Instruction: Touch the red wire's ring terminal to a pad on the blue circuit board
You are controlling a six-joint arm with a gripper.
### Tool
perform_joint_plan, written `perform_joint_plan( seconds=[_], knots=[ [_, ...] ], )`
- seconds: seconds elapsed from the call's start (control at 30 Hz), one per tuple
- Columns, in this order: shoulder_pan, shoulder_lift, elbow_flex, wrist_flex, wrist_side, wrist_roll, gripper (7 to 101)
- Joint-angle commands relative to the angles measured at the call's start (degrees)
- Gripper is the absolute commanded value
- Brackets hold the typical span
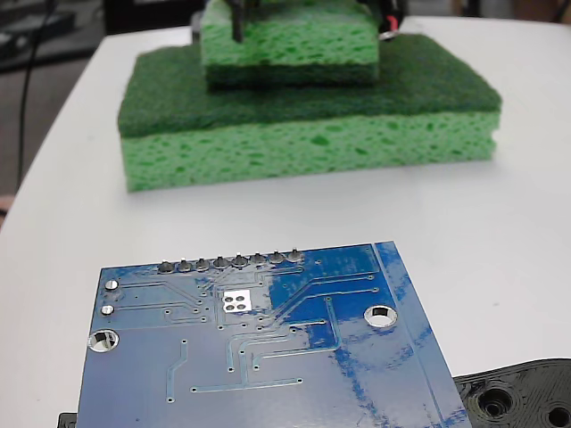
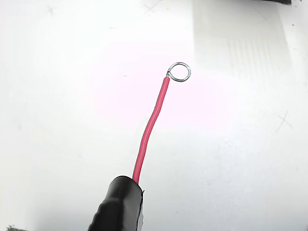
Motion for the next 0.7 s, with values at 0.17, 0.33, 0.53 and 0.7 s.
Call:
perform_joint_plan(
  seconds=[0.17,0.33,0.53,0.7],
  knots=[
    [0.0,0.09,-0.26,-0.18,-0.26,-0.09,100.3],
    [0.0,0.09,-0.35,-0.18,-0.18,0.0,100.3],
    [0.09,0.09,-0.44,-0.18,-0.09,0.09,100.3],
    [0.18,0.09,-2.02,0.0,0.09,0.44,100.3]
  ],
)
